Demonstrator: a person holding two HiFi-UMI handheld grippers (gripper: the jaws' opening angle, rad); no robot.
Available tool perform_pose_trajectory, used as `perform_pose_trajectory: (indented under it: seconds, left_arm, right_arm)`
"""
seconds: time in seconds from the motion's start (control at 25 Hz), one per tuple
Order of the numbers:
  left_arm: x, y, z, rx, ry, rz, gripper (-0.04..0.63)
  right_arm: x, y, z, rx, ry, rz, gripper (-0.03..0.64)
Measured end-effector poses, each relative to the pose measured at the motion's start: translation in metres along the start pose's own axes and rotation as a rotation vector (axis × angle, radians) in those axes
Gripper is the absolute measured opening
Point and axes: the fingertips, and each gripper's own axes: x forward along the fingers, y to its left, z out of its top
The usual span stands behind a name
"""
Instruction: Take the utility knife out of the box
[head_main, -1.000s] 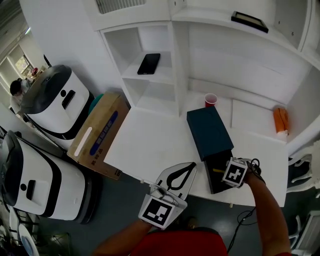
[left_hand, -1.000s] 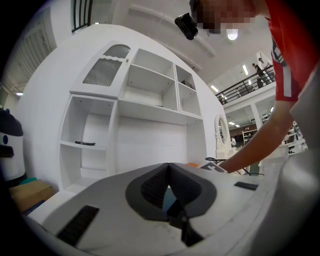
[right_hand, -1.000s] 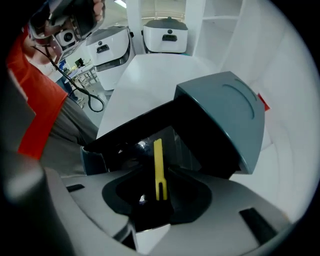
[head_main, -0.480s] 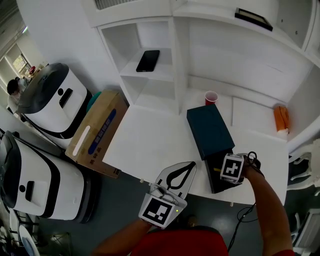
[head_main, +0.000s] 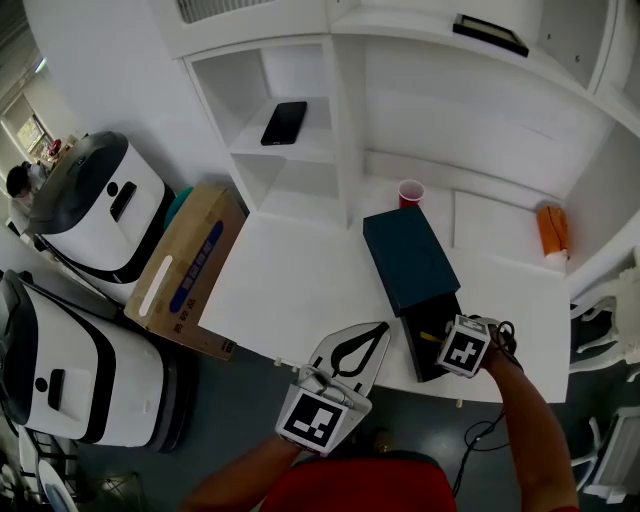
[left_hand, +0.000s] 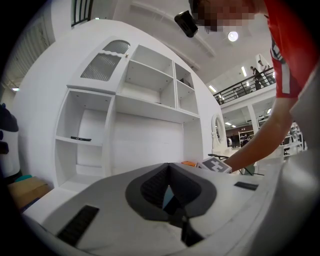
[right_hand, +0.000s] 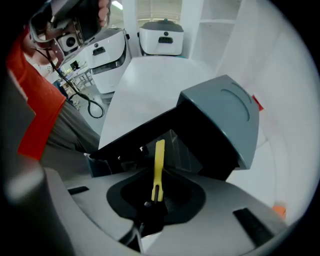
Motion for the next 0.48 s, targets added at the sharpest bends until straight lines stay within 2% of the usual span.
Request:
perform_pose_trajectory:
  seconds: [0.24,0.48]
  left_arm:
    - [-0.002,-0.008,0.003,-0.001,-0.004,-0.014,0.037]
    - [-0.004,-0.015,0.012,-0.002,-0.017,-0.026,0.037]
  right_arm:
    - [-0.043,-0.003,0.016,0.161,-0.220,-0.121,0.074]
    - [-0.111,0.003,0.038,0.327,-0.569,-0.215,0.074]
